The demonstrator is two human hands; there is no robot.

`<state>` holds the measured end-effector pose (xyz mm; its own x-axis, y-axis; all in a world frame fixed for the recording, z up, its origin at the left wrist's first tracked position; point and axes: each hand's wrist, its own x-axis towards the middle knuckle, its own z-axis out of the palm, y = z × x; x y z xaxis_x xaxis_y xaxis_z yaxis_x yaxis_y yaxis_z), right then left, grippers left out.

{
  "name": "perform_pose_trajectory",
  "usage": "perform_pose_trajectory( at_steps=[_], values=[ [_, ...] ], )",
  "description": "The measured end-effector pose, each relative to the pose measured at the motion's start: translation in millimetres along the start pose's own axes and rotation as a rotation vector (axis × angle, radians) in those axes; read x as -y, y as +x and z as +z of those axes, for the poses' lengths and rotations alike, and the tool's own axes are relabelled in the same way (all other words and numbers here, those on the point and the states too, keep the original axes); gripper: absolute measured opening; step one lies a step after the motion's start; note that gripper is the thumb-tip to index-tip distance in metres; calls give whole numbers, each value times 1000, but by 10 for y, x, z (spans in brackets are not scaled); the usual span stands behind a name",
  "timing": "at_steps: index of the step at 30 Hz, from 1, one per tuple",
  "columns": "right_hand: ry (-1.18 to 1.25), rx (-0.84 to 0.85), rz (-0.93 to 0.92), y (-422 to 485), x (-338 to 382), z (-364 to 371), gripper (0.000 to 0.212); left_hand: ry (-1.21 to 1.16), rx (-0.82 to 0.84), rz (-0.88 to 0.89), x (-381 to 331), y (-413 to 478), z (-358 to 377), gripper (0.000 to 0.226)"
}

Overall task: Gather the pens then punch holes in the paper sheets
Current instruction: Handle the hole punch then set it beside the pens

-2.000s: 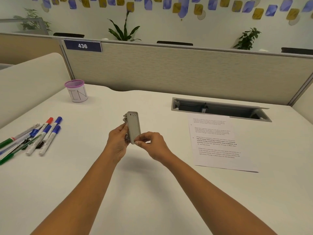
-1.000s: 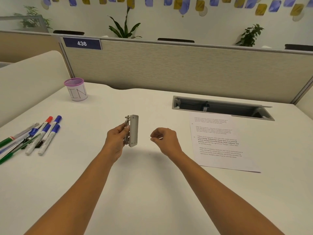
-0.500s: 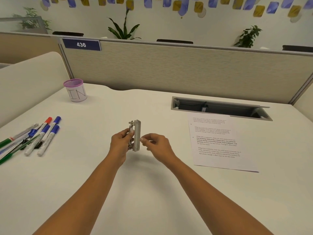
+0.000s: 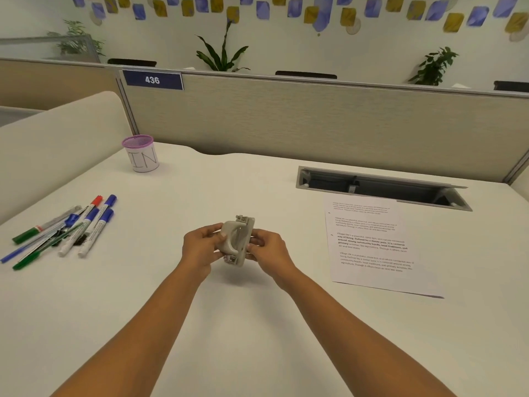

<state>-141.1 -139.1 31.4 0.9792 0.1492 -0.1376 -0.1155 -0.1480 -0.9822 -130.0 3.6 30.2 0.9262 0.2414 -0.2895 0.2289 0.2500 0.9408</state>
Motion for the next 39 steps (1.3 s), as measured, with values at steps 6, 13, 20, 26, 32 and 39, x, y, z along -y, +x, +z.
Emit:
perform_pose_trajectory(
  at_steps=[6,13,20,26,32,39],
  values=[
    [-7,14,64,47,-42,26,40,-25,-97,-27,-102,86,-161,31],
    [-127,22,79,83,-130,77,22,20,-312,-25,-263,453,-880,32],
    [-153,-70,71,226,-165,218,17,146,-401,-35,-492,926,-1539,34],
    [-154,-153,49,336,-153,283,22,228,-410,-49,-528,1185,-1798,35],
    [-122,-285,35,386,-175,161,23,548,-519,46,-478,1162,-1743,32],
    [-197,-517,41,422,-231,-172,26,910,-291,656,-86,770,-1252,25]
  ],
)
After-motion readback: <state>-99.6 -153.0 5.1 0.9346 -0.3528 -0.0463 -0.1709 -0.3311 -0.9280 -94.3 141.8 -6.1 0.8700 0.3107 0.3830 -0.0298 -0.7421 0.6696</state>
